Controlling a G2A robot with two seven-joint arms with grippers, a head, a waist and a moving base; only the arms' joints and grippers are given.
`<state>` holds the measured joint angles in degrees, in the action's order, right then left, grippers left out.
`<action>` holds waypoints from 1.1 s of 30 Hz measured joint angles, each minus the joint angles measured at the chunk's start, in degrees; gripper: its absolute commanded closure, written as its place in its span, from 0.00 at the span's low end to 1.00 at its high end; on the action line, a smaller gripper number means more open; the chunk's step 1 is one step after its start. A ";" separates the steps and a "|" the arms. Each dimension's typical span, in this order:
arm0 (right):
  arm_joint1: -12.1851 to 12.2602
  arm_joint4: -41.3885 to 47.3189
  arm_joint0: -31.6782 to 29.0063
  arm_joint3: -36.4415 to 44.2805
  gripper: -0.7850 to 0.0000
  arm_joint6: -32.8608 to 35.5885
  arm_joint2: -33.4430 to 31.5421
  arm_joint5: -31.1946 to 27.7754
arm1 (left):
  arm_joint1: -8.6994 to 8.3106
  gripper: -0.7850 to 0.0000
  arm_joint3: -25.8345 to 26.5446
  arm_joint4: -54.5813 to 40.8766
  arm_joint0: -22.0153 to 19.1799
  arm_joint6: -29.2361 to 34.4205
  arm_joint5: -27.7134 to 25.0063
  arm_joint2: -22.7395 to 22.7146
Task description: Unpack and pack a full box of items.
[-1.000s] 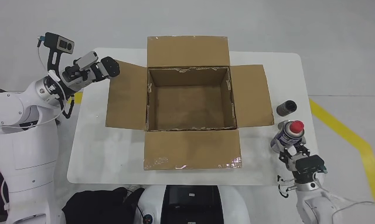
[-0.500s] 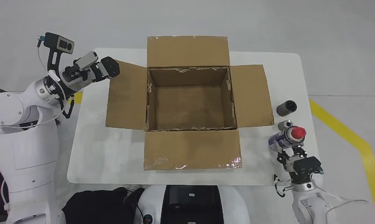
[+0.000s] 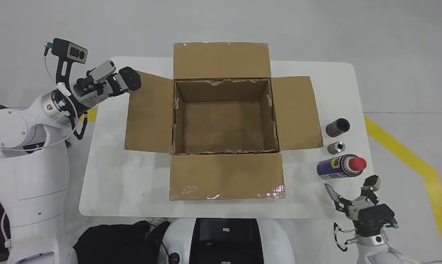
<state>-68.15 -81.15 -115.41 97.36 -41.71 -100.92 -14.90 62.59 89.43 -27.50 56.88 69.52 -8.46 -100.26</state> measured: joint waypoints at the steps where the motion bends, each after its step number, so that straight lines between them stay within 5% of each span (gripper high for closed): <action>1: 0.02 0.27 -1.22 1.04 0.00 0.77 -0.62 -0.31 | 0.00 0.00 0.00 0.00 0.00 0.00 0.00 0.00; 13: -0.02 4.32 3.74 0.81 0.00 12.90 0.81 -3.50 | 0.00 0.00 0.00 0.00 0.00 0.00 0.00 0.00; 26: -0.32 5.44 11.84 -6.71 0.00 11.17 4.03 -4.00 | 0.00 0.00 0.00 0.00 0.00 0.00 0.00 0.00; 33: -0.27 3.87 12.66 -8.11 0.51 7.76 4.29 -4.77 | 0.00 0.00 0.00 0.00 0.00 0.00 0.00 0.00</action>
<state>-68.42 -77.28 -102.74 89.25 -33.95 -96.62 -19.68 62.59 89.43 -27.50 56.88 69.52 -8.46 -100.26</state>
